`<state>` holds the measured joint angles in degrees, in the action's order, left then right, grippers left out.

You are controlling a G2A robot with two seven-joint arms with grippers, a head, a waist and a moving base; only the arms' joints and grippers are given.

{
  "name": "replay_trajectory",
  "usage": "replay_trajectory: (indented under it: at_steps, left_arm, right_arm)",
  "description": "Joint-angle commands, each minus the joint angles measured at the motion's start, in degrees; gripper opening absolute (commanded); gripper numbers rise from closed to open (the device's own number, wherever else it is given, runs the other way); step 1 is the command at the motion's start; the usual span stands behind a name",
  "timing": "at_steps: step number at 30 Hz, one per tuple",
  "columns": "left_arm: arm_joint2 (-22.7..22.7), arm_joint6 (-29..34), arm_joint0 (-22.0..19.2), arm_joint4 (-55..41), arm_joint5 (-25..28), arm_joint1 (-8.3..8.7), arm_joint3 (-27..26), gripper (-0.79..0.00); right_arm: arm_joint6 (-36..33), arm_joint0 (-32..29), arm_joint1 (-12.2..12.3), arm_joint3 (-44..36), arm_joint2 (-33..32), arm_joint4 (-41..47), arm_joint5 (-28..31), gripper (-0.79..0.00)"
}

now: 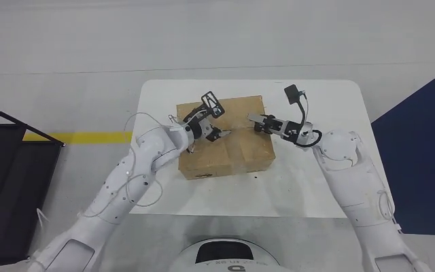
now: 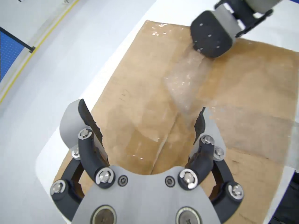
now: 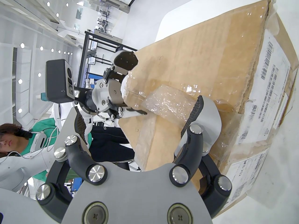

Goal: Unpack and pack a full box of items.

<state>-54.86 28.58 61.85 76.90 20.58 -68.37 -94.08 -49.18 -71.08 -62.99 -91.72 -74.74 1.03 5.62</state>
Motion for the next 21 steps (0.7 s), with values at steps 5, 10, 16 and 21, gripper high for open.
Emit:
replay_trajectory:
  at_steps: [5, 10, 16, 21]
  left_arm:
    - [-2.11, -1.27, 0.96, 5.75, -2.06, 0.48, -1.66, 0.0]
    - [-4.23, -2.49, 2.61, 7.8, -3.36, 0.85, -3.42, 0.0]
    - [-5.74, -0.05, 4.18, -7.67, 2.07, 0.59, -3.8, 0.0]
    - [-5.64, 4.81, 3.41, -18.23, 5.75, 0.37, -2.72, 0.0]
  right_arm:
    - [-0.01, 0.01, 0.0, 0.0, 0.0, 0.0, 0.0, 0.0]
    - [-0.01, 0.01, 0.0, 0.0, 0.0, 0.0, 0.0, 0.0]
    - [-0.01, 0.01, 0.0, 0.0, 0.0, 0.0, 0.0, 0.0]
    - [-0.01, 0.01, 0.0, 0.0, 0.0, 0.0, 0.0, 0.0]
